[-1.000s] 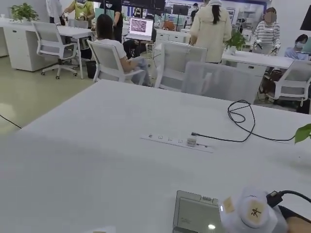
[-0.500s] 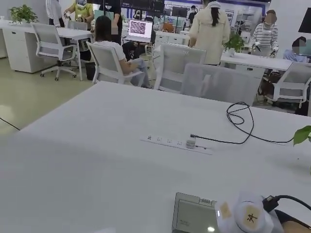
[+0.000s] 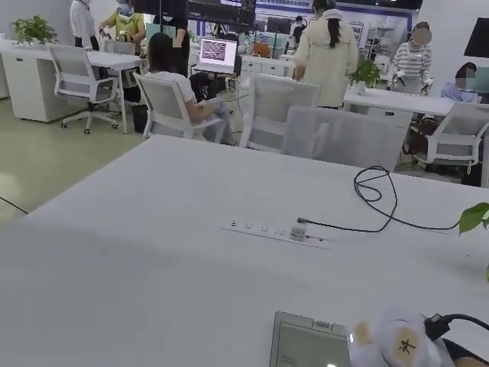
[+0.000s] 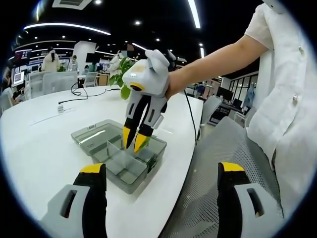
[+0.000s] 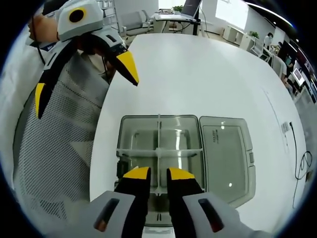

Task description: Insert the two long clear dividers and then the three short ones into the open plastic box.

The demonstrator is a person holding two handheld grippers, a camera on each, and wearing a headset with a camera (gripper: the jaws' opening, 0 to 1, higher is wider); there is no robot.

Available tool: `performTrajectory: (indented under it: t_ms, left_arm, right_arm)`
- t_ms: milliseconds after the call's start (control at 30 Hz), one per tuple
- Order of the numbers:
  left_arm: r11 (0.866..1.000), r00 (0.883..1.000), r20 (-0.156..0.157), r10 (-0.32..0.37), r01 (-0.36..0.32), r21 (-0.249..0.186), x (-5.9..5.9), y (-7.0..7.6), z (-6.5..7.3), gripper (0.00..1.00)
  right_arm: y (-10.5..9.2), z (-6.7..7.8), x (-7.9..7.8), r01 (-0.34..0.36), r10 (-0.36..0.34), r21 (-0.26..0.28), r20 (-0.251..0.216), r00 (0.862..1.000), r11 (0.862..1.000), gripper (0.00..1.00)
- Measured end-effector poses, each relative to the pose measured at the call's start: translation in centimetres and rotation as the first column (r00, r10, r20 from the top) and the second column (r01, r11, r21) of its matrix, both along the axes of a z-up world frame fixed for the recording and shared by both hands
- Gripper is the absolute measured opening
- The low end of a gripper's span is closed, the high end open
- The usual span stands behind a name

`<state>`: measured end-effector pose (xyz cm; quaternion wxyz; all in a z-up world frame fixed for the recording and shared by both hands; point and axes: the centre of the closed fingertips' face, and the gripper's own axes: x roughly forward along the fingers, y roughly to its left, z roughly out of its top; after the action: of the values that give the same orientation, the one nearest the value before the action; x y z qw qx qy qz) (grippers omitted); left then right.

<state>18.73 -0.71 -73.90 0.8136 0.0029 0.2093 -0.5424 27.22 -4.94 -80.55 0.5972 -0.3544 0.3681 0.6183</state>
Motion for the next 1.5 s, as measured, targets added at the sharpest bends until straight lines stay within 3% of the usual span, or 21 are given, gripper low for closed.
performTrajectory:
  t_ms: [433,867,1133,1500]
  left_arm:
    - [1.0,1.0,0.005,0.001,-0.001,0.009,0.1,0.3,0.0,0.96]
    - [1.0,1.0,0.001,0.001,-0.001,0.015,0.3,0.9,-0.2,1.0]
    - [1.0,1.0,-0.003,-0.003,0.003,0.029,0.4,1.3,-0.3,1.0]
    - [0.999,1.0,-0.013,0.004,-0.004,0.037,0.3,1.9,-0.4,1.0]
  right_arm:
    - [-1.3,2.7,-0.5,0.026,-0.026,0.069,-0.004,1.0,0.997,0.27]
    - [-5.1,5.2,-0.4,0.074,-0.076,0.098,0.018,0.997,0.992,0.43]
    - [-8.1,5.4,-0.5,0.104,-0.106,0.077,0.024,0.994,0.992,0.48]
    - [-13.2,4.0,-1.1,0.142,-0.142,0.007,0.01,0.99,0.99,0.51]
